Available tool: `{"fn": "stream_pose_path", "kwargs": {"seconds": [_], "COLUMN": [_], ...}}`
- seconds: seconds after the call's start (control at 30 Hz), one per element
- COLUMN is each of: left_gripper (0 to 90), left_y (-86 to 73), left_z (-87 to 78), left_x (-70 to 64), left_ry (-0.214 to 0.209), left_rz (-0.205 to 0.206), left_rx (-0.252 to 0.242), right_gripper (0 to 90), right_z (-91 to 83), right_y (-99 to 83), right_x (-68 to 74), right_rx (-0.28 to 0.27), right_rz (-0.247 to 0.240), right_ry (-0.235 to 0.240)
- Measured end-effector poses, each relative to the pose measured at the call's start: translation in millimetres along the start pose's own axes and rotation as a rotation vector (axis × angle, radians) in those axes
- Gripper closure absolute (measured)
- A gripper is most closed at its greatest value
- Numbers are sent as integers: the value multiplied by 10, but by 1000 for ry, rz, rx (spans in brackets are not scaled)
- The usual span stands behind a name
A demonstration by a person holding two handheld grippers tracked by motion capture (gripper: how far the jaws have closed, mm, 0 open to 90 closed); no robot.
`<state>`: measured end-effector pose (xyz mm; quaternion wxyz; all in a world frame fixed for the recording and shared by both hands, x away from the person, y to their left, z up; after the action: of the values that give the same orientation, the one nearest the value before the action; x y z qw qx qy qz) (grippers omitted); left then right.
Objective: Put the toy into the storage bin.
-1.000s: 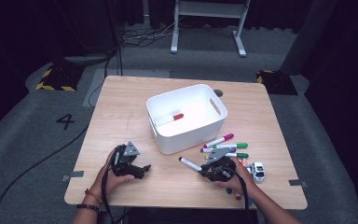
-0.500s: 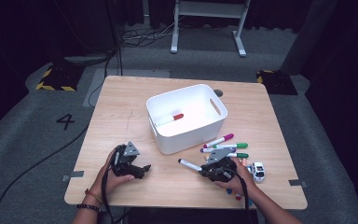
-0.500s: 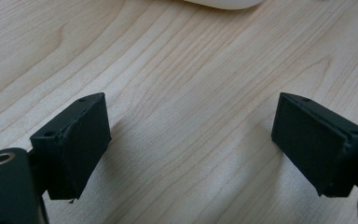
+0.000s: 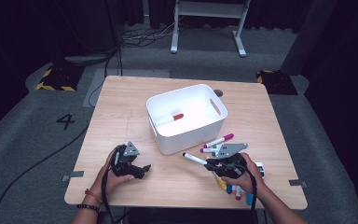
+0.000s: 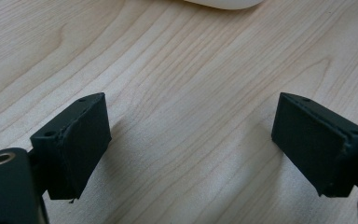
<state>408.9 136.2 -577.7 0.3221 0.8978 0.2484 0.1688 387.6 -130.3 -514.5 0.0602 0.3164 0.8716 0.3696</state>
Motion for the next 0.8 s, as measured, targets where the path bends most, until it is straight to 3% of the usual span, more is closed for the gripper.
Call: {"fn": "stream_pose_path", "kwargs": {"seconds": [0.37, 0.8], "left_gripper": [117, 117], "left_y": [0, 0], "left_z": [0, 0], "left_x": [0, 0], "left_ry": [0, 0], "left_rz": [0, 0], "left_rx": [0, 0], "right_gripper": [743, 743], "right_z": [-386, -858], "right_y": [111, 366], "right_x": [-95, -257], "right_rx": [-78, -189], "right_rz": [10, 29], "right_ry": [-24, -68]}}
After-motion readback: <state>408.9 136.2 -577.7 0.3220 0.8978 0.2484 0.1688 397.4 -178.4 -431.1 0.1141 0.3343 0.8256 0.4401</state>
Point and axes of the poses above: each handheld gripper's, and its own axes: z roughly forward along the jaws, y roughly out of its top, x roughly to its left, the point moved 10 cm from there along z, roughly forward along the jaws, and after that the axes turned 14 degrees about z, right-handed, at the moved point
